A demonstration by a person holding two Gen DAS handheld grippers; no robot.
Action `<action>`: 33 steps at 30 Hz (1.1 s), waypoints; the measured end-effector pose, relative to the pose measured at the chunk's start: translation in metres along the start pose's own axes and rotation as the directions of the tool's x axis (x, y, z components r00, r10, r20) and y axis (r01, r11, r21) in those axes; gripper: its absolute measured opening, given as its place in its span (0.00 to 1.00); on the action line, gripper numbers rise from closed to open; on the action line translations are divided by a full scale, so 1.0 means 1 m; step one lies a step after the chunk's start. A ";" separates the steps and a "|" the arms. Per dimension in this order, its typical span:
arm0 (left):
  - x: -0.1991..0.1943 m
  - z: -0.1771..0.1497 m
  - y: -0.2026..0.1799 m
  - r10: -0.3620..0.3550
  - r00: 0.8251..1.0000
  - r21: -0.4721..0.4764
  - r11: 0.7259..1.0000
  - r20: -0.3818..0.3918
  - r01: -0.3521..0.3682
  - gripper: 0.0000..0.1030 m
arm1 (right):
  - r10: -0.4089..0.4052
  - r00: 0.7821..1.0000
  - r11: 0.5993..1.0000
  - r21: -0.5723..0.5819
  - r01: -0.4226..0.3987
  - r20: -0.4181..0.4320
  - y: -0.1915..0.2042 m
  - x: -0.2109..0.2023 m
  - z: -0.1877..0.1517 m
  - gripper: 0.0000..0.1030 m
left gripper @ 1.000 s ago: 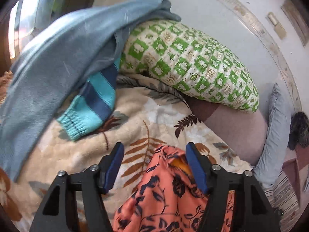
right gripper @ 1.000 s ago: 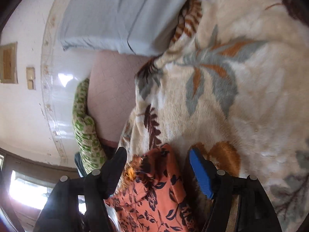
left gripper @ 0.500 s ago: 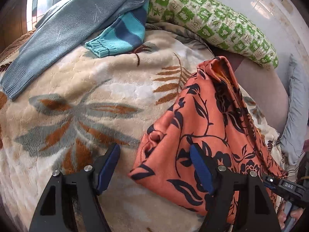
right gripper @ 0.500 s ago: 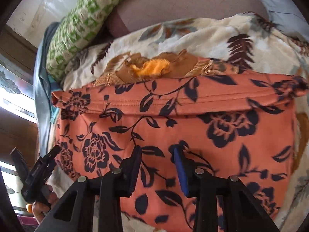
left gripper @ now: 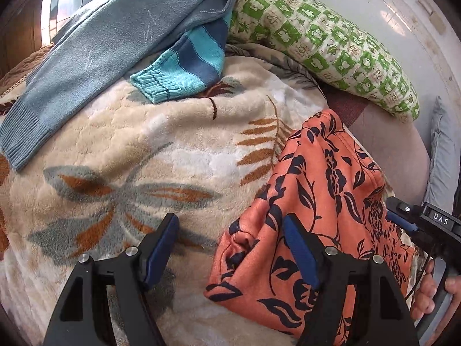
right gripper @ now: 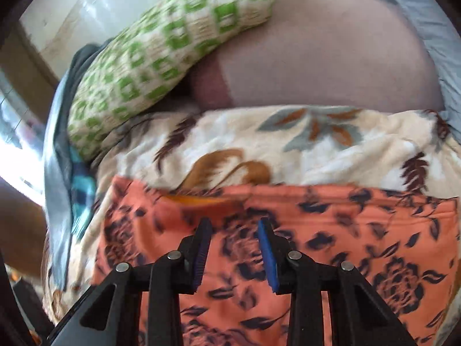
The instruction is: Fold small clothes
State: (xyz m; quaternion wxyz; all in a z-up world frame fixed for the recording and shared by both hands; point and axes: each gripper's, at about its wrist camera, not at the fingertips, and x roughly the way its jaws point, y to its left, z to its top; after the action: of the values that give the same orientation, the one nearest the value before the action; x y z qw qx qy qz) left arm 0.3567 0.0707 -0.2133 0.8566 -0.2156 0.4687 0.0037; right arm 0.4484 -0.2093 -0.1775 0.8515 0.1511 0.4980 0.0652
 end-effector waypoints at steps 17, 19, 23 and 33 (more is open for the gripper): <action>-0.004 0.003 -0.011 0.079 0.997 0.149 0.985 0.023 -0.082 0.74 | 0.011 0.997 0.987 0.157 -0.024 0.082 -0.003 0.022 0.003 0.37; -0.009 0.000 -0.020 0.082 0.996 0.179 0.980 0.037 -0.088 0.74 | -0.026 0.992 0.987 0.159 0.006 0.125 -0.032 -0.019 -0.017 0.37; -0.013 -0.009 -0.040 0.068 0.997 0.235 0.969 0.046 -0.077 0.74 | -0.195 0.972 0.969 0.177 0.171 0.129 -0.094 -0.080 -0.061 0.37; 0.013 -0.019 -0.031 0.166 0.983 0.218 0.965 -0.081 -0.145 0.80 | -0.288 0.957 0.901 0.346 0.261 0.029 -0.195 -0.119 -0.161 0.38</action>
State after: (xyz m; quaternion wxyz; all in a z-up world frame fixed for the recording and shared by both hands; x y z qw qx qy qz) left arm 0.3552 0.0329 -0.2214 0.8475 -0.0861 0.5237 0.0104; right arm 0.2417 -0.3939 -0.2152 0.8325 0.2258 0.4837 -0.1481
